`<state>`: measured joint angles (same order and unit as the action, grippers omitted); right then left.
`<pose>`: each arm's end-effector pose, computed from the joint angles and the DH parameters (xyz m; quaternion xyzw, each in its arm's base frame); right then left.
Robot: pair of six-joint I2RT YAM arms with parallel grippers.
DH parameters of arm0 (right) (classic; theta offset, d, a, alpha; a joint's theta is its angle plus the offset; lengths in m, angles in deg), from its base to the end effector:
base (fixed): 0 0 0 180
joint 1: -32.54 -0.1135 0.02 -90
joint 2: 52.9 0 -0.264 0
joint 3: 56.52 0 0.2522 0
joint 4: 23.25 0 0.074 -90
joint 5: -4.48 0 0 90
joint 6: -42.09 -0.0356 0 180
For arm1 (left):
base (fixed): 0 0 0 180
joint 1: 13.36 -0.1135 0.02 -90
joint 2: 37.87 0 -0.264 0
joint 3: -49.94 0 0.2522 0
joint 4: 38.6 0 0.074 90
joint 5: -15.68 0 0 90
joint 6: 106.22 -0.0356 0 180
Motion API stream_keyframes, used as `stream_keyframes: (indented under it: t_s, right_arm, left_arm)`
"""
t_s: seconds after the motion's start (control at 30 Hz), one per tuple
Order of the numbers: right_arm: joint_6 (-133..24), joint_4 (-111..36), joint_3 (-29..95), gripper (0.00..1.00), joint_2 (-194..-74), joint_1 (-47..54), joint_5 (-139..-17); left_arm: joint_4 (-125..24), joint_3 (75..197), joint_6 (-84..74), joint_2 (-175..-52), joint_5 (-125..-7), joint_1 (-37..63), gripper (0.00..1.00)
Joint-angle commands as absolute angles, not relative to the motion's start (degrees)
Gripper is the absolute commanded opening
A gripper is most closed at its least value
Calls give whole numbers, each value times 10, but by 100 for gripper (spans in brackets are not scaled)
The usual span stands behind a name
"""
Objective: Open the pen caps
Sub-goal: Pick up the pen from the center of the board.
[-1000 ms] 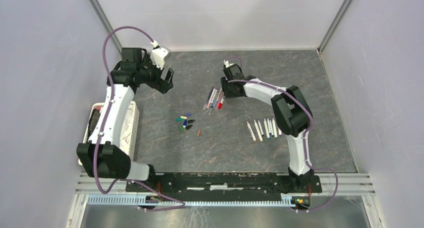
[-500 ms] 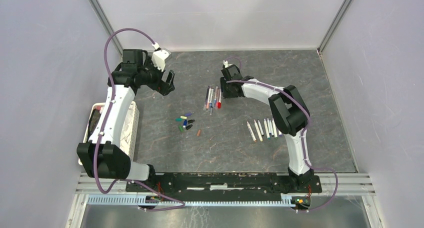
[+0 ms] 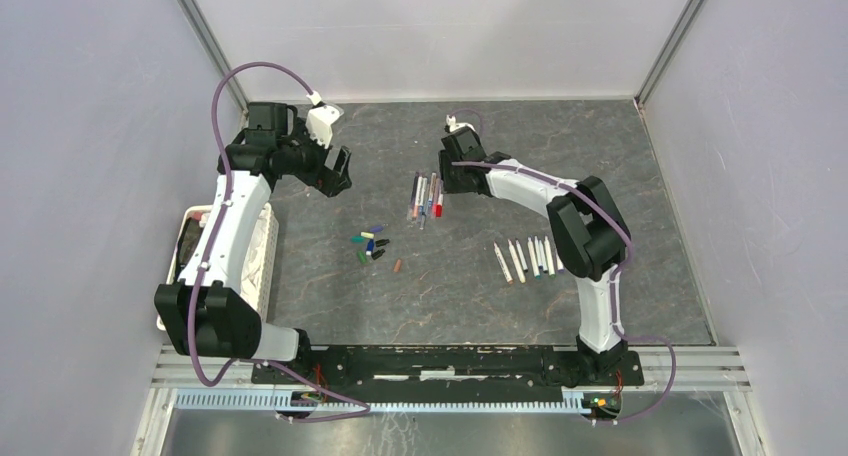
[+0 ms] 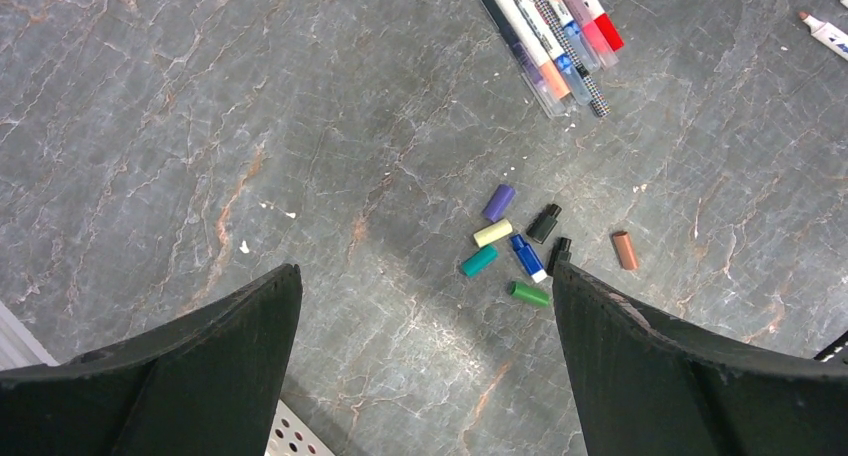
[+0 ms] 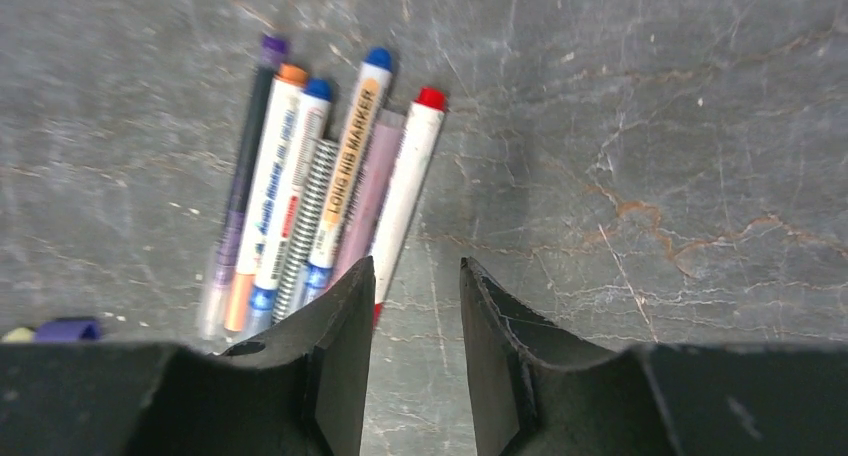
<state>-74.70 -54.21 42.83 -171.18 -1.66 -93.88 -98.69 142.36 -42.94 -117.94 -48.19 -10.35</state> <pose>0.3784 0.2509 0.1806 -0.0356 0.9365 0.1146 0.3294 0.2909 -0.0310 0.3491 0.3119 0.8573 -0.1342 0.3870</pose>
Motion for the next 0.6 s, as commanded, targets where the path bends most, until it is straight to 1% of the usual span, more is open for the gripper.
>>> stream_keyframes:
  t_s: [0.0, 0.17, 0.57]
  right_arm:
    - [-761, -514, 443, 42, -1681, -23, -957]
    - [-759, -541, 483, 43, -1727, -29, -956]
    - [-743, -567, 485, 40, -1786, -36, -997]
  left_arm:
    - [-985, 1424, -448, -1166, -458, -104, 100]
    - [-989, 1424, -451, -1164, -459, -104, 100]
    - [-998, 1426, -457, -1162, -444, -104, 100]
